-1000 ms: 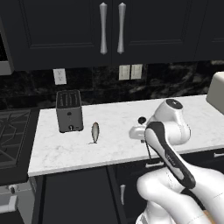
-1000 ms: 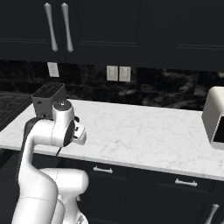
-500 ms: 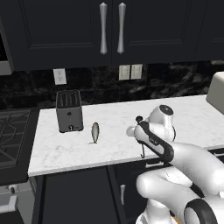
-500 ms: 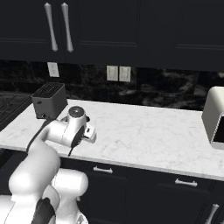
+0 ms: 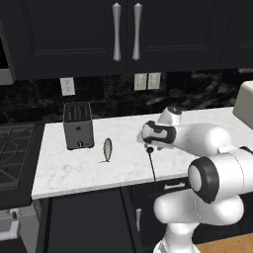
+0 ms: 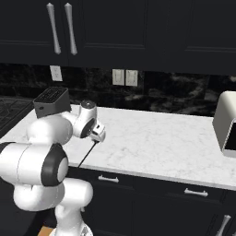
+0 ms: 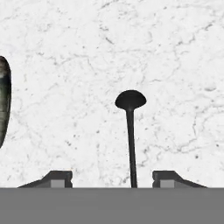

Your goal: Pick the ladle from the drawer and place it on the counter.

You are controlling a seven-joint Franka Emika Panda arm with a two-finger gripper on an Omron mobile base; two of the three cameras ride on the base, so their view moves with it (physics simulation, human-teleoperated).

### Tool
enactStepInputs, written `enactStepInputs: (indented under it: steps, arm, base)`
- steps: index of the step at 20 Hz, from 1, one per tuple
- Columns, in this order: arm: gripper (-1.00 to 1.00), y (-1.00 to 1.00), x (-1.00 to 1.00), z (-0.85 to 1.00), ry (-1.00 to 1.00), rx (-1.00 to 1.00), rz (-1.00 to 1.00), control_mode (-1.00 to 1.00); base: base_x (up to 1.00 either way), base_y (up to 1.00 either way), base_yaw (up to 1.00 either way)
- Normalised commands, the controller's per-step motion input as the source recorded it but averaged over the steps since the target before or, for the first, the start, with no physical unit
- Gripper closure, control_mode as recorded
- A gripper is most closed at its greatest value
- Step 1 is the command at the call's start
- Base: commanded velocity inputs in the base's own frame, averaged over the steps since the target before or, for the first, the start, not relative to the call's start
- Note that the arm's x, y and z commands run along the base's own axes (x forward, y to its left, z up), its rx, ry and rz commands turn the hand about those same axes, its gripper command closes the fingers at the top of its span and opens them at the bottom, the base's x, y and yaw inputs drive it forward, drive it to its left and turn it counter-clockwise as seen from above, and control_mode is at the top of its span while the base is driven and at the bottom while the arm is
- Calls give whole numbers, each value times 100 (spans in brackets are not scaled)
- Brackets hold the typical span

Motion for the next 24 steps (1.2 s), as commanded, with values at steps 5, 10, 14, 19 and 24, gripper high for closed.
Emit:
enactStepInputs:
  steps: [5,10,14,19,24]
  arm:
    - [-100,1,-66,89,2,0,-12,-100]
    - [-100,14,-100,100,-1,0,-7,-100]
    - [-100,26,-100,82,-9,0,-1,-100]
    - [-100,25,-100,72,-6,0,2,-100]
    - [-100,15,-100,73,-33,-7,8,-100]
  base:
    - [0,0,0]
    - [0,0,0]
    - [0,0,0]
    - [0,0,0]
    - [0,0,0]
